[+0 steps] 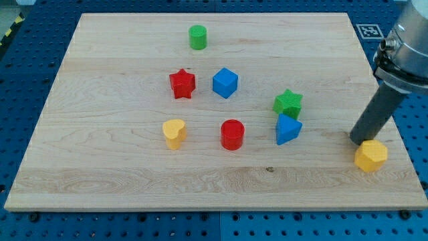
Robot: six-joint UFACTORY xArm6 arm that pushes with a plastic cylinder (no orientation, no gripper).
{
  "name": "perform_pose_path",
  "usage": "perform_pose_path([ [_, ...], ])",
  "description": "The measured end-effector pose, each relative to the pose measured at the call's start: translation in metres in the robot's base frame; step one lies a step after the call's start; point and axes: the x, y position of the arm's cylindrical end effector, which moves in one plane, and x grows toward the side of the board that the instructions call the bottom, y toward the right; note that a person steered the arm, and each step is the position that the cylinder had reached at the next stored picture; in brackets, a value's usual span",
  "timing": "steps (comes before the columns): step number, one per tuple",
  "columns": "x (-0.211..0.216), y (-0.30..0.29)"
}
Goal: Push the green star closer to the yellow hexagon
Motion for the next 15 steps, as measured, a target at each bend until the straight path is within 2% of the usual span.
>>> perform_pose_path([
  [1,-0.048,0.0],
  [2,-0.117,-0.017],
  [3,-0.14,-0.103],
  [4,-0.128,-0.182],
  [5,-0.113,-0.181],
  [8,-0.079,-0.13],
  [10,-0.064,-0.127],
  [14,-0.061,-0.073],
  [15,-0.045,-0.072],
])
